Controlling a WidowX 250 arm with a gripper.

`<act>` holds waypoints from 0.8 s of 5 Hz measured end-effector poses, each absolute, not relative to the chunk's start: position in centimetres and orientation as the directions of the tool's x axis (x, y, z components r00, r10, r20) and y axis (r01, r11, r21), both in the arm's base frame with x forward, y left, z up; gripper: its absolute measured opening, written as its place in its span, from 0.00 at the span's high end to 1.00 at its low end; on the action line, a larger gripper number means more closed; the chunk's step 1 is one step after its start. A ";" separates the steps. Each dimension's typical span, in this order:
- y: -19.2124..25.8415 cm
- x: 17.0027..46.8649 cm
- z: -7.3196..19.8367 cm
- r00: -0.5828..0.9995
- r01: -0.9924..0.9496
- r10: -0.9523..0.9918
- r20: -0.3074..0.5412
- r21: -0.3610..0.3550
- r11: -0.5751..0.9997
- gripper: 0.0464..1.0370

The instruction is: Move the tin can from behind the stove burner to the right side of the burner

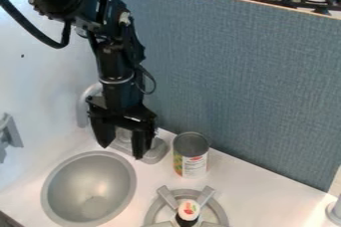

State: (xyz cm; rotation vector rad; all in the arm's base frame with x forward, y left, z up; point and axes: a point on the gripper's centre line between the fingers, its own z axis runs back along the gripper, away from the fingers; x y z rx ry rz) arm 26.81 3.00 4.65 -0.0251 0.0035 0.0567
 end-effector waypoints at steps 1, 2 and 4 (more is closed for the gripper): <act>2.9 26.6 4.0 0.998 -0.058 0.058 -0.030 -0.028 0.998 0.03; 3.2 29.0 3.3 0.998 -0.054 0.053 -0.026 -0.027 0.998 0.03; 3.7 33.8 -0.4 0.998 0.022 -0.024 -0.054 -0.041 0.999 0.03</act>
